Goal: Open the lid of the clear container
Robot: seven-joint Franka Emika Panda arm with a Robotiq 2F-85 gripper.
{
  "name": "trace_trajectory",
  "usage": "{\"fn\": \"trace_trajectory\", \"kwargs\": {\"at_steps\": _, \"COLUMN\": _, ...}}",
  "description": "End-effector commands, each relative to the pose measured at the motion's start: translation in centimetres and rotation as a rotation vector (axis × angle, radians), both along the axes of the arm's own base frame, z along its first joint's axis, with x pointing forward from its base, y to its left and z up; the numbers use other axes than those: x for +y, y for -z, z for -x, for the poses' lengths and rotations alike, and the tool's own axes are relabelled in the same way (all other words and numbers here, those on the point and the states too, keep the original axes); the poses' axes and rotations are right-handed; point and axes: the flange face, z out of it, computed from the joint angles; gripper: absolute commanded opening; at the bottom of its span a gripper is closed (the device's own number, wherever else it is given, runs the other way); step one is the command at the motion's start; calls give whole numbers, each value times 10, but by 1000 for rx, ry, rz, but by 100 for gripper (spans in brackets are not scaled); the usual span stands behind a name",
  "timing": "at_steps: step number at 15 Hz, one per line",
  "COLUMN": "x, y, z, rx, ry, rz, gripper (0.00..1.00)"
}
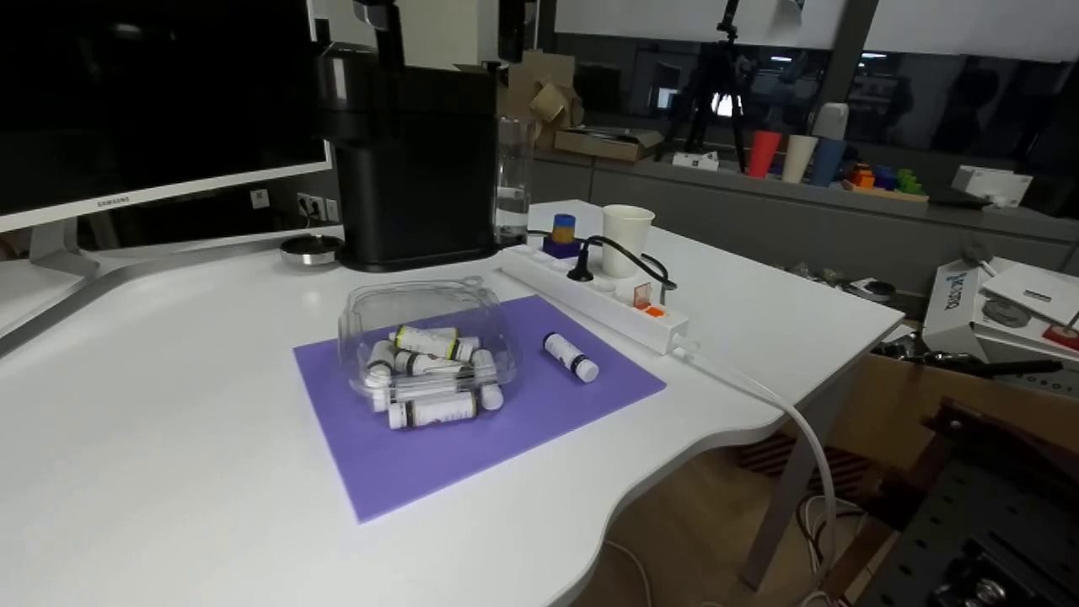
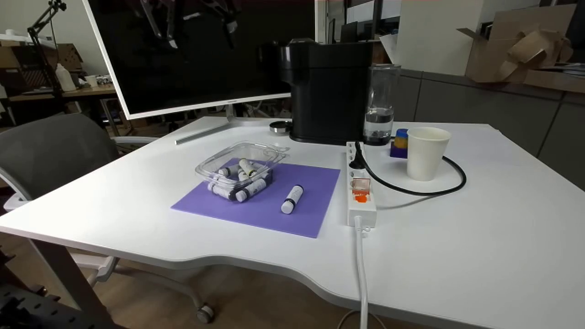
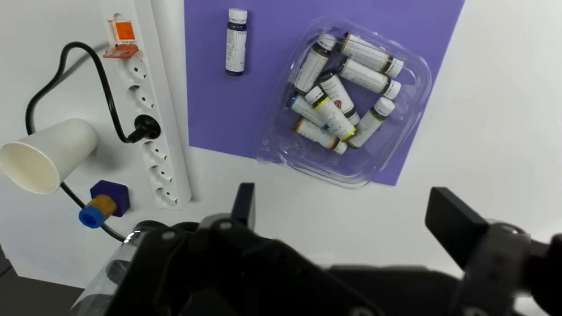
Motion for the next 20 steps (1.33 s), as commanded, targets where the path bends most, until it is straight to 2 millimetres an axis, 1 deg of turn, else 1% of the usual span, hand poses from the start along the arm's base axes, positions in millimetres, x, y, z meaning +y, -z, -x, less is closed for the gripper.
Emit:
{"fn": "trace_trajectory", "kwargs": {"at_steps": 1, "x": -37, "y": 10, "z": -25, "rx": 35, "ry": 3, "rz": -53, "gripper": 100}}
{"fn": "trace_trajectory", "kwargs": {"at_steps": 4, "x": -65, "y": 22, "z": -42, "rx": 81, "ry": -42, "rz": -126, "gripper": 100}}
{"fn": "trace_trajectory", "kwargs": {"at_steps": 5, "x": -68, "y": 26, "z": -47, "rx": 95, "ry": -79, "rz": -174, "gripper": 100}}
{"fn": "trace_trajectory", "kwargs": {"at_steps": 6, "x": -62, "y": 30, "z": -53, "rx": 109, "ry": -122, "rz": -222, "gripper": 100}}
{"fn": "trace_trajectory", "kwargs": {"at_steps": 8, "x": -67, "y": 33, "z": -64, "rx": 131, "ry": -191, "rz": -326, "gripper": 100}}
{"fn": "trace_trajectory", "kwargs": {"at_steps": 9, "x": -70, "y": 35, "z": -67, "rx": 172, "ry": -197, "rz": -388, "gripper": 100}}
{"fn": "trace_trajectory", "kwargs": {"at_steps": 10, "x": -65, "y": 38, "z": -50, "rx": 139, "ry": -160, "rz": -313, "gripper": 100}}
{"fn": "trace_trajectory", "kwargs": {"at_steps": 12, "x": -67, "y": 40, "z": -59, "rx": 168, "ry": -185, "rz": -364, "gripper": 100}}
{"fn": "trace_trajectory", "kwargs": {"at_steps": 15, "x": -70, "y": 43, "z": -64, "rx": 175, "ry": -191, "rz": -359, "gripper": 100}}
{"fn": "trace_trajectory", "kwargs": {"at_steps": 17, "x": -80, "y": 55, "z": -71, "rx": 209, "ry": -197, "rz": -356, "gripper": 100}}
{"fn": "trace_trajectory", "kwargs": {"at_steps": 20, "x": -106, "y": 79, "z": -85, "rx": 256, "ry": -208, "rz": -315, "gripper": 100}}
